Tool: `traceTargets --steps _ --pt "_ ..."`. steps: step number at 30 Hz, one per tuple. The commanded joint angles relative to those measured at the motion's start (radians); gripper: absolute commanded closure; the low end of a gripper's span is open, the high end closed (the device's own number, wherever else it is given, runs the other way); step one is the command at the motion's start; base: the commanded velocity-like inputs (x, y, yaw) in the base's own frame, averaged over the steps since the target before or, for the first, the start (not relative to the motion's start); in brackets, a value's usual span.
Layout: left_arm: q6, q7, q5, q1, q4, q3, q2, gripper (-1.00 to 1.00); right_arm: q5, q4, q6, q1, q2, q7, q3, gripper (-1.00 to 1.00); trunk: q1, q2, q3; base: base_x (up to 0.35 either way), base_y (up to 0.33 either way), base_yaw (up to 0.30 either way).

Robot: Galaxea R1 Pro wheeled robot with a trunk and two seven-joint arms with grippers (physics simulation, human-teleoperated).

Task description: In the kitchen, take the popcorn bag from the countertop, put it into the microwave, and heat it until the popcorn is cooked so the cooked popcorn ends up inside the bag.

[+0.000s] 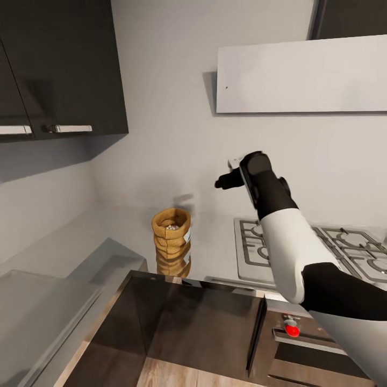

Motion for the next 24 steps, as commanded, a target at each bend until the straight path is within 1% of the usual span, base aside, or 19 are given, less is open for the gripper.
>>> traceTargets --steps 1,6,8,11,18,24 --pt "-0.002 0.000 0.004 0.000 0.000 0.004 0.000 -1.00 0.010 0.004 0.003 0.002 0.000 0.001 0.001 -1.00 0.000 -0.001 -0.001 0.000 0.000 0.000" --pt "-0.002 0.000 0.005 0.000 0.000 0.004 0.000 -1.00 0.010 0.009 0.003 0.005 0.000 -0.021 0.001 -1.00 0.000 -0.001 -0.001 0.000 0.000 0.000" --pt "-0.002 -0.005 0.007 -0.001 0.000 0.005 0.000 -1.00 0.012 0.020 0.003 0.017 0.000 -0.032 -0.011 -1.00 0.000 -0.001 -0.001 0.000 0.000 0.000" --pt "-0.002 -0.004 0.006 -0.002 -0.001 0.005 0.000 -1.00 0.013 0.032 0.003 0.027 0.000 -0.030 -0.026 -1.00 0.000 -0.001 -0.001 0.000 0.000 0.000" --pt "-0.002 -0.005 0.005 -0.002 -0.002 0.006 0.000 -1.00 0.016 -0.008 0.003 0.035 0.000 -0.028 -0.027 -1.00 0.000 -0.001 -0.001 -0.008 0.000 0.000" --pt "-0.002 -0.004 0.006 -0.002 -0.002 0.007 0.000 -1.00 0.015 -0.041 0.003 0.035 0.000 -0.027 -0.027 -1.00 0.000 -0.001 -0.001 -0.261 0.000 0.000"
